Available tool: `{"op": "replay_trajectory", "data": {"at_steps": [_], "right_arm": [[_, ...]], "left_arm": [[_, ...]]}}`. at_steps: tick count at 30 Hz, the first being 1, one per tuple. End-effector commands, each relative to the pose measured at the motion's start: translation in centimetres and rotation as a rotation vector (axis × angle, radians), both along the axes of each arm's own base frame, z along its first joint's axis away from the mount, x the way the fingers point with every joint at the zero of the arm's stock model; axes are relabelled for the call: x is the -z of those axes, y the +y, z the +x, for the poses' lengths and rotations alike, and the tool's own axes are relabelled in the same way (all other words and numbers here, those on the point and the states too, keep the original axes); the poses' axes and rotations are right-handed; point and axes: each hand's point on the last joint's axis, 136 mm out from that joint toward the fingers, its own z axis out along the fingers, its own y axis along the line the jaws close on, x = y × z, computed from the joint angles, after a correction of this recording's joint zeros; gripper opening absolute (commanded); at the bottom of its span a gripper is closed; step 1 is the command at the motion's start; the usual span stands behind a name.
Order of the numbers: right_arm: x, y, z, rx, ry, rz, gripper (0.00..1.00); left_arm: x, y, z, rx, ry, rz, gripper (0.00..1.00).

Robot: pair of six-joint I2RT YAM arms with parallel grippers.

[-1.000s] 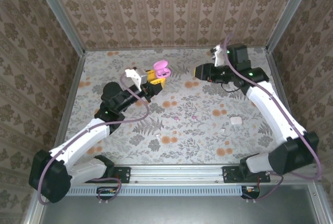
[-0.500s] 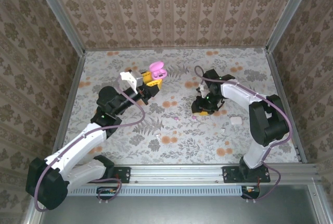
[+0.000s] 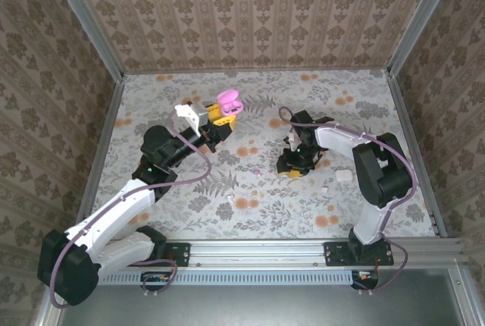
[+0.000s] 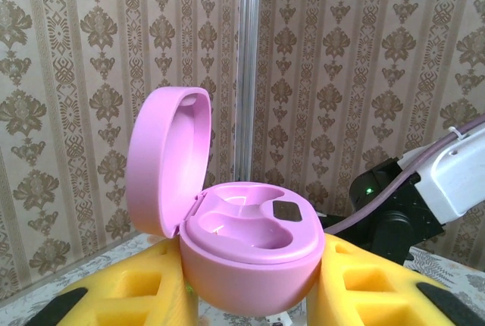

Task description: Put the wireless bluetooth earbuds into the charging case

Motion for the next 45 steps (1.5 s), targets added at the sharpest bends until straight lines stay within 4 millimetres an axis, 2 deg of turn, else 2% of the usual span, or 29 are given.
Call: {"op": "replay_trajectory", "data": {"at_steps": [1,7,13,18,28,33,40,45], "right_arm": [[0.9,0.2,0.0,0.015,0.006,-0.006,0.44],[1.3,1.0,0.4,0.015,0.016,0.012,0.41],[1.8,1.2,-0.2,0.016,0.035,0.006,0.40],[1.0,2.6,-0.4,0.017,0.034,0.081,0.41],[-1.0,3.6,0.0,0.015,-0.005,0.156,0.42],[-1.9,1.9,0.0,-0.012,-0.050,0.084,0.40],[-1.3,-0.6,1.3,-0.013,-0.079,0.004,0.39],[-0.6,-0.5,1.7,-0.040,-0.065,-0.007,0.37]], "left_arm": [[-0.5,0.1,-0.2,-0.002,-0.005,-0.010,0.34],[-0.4,0.0,-0.1,-0.004,0.000,-0.006,0.34],[-0.3,0.0,-0.1,-0.004,0.001,-0.004,0.35],[-0.2,-0.2,0.1,-0.002,0.006,-0.002,0.34],[-0.4,-0.6,0.1,0.011,0.007,-0.001,0.35],[-0.4,-0.7,0.2,0.013,0.008,-0.001,0.35],[-0.4,-0.8,0.1,0.014,0.007,0.001,0.35],[-0.5,-0.8,0.1,0.014,0.005,0.002,0.35]]}}
